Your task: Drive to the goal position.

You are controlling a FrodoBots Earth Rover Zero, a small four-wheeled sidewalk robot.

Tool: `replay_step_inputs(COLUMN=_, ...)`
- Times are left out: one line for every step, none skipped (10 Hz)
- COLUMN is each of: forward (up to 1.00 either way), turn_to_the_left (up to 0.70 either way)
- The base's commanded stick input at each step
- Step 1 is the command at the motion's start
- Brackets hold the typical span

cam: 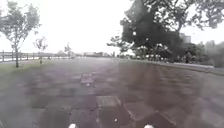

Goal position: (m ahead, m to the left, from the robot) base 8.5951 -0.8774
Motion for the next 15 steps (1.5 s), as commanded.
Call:
replay_step_inputs(forward=1.0, turn_to_the_left=0.0)
replay_step_inputs(forward=1.0, turn_to_the_left=0.0)
replay_step_inputs(forward=1.0, turn_to_the_left=0.0)
replay_step_inputs(forward=1.0, turn_to_the_left=0.0)
replay_step_inputs(forward=1.0, turn_to_the_left=0.0)
replay_step_inputs(forward=1.0, turn_to_the_left=0.0)
replay_step_inputs(forward=1.0, turn_to_the_left=0.0)
replay_step_inputs(forward=1.0, turn_to_the_left=0.0)
replay_step_inputs(forward=1.0, turn_to_the_left=0.0)
replay_step_inputs(forward=1.0, turn_to_the_left=0.0)
replay_step_inputs(forward=1.0, turn_to_the_left=0.0)
replay_step_inputs(forward=1.0, turn_to_the_left=0.0)
replay_step_inputs(forward=1.0, turn_to_the_left=0.0)
replay_step_inputs(forward=1.0, turn_to_the_left=0.0)
replay_step_inputs(forward=1.0, turn_to_the_left=0.0)
